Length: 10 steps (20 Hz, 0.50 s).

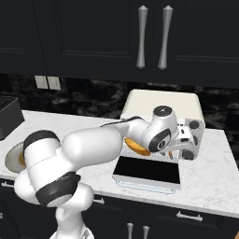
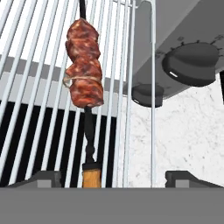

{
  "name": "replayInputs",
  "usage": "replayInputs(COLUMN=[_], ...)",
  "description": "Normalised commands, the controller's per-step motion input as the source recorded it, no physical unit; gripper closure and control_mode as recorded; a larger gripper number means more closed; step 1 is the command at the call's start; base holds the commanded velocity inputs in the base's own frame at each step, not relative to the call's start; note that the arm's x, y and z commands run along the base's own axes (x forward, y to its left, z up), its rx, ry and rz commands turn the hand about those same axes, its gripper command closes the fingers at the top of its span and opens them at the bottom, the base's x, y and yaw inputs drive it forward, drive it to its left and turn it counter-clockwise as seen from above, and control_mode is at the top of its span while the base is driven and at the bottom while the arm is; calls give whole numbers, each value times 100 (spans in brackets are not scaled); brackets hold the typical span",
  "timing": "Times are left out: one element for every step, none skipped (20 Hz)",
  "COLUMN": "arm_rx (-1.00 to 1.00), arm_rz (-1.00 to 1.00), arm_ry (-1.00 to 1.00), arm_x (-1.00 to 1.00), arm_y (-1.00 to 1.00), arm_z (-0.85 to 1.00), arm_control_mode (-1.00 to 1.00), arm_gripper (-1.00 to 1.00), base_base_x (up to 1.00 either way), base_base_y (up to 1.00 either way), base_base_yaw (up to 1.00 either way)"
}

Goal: Pick up the kebab skewer and baguette bread, and place them inside the toaster oven. Close the toaster oven door and start by setting the timer.

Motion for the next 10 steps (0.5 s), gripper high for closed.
replayInputs(arm_rx=[0, 0, 0, 0, 0, 0, 0, 0, 0, 0], arm_rz=[0, 0, 0, 0, 0, 0, -1, -3, -3, -5], arm_ry=[0, 0, 0, 0, 0, 0, 0, 0, 0, 0], arm_x=[-27, -34, -41, -45, -42, -36, -31, -31, -27, -34], arm_y=[4, 13, 34, 46, 53, 54, 49, 44, 35, 20], arm_z=[15, 19, 21, 21, 15, 8, 4, 0, 0, 0], arm_control_mode=[-100, -100, -100, -100, -100, -100, -100, -100, -100, -100], arm_gripper=[-100, -100, -100, -100, -100, -100, -100, -100, -100, -100], base_base_x=[0, 0, 0, 0, 0, 0, 0, 0, 0, 0], base_base_y=[0, 0, 0, 0, 0, 0, 0, 0, 0, 0], base_base_yaw=[0, 0, 0, 0, 0, 0, 0, 0, 0, 0])
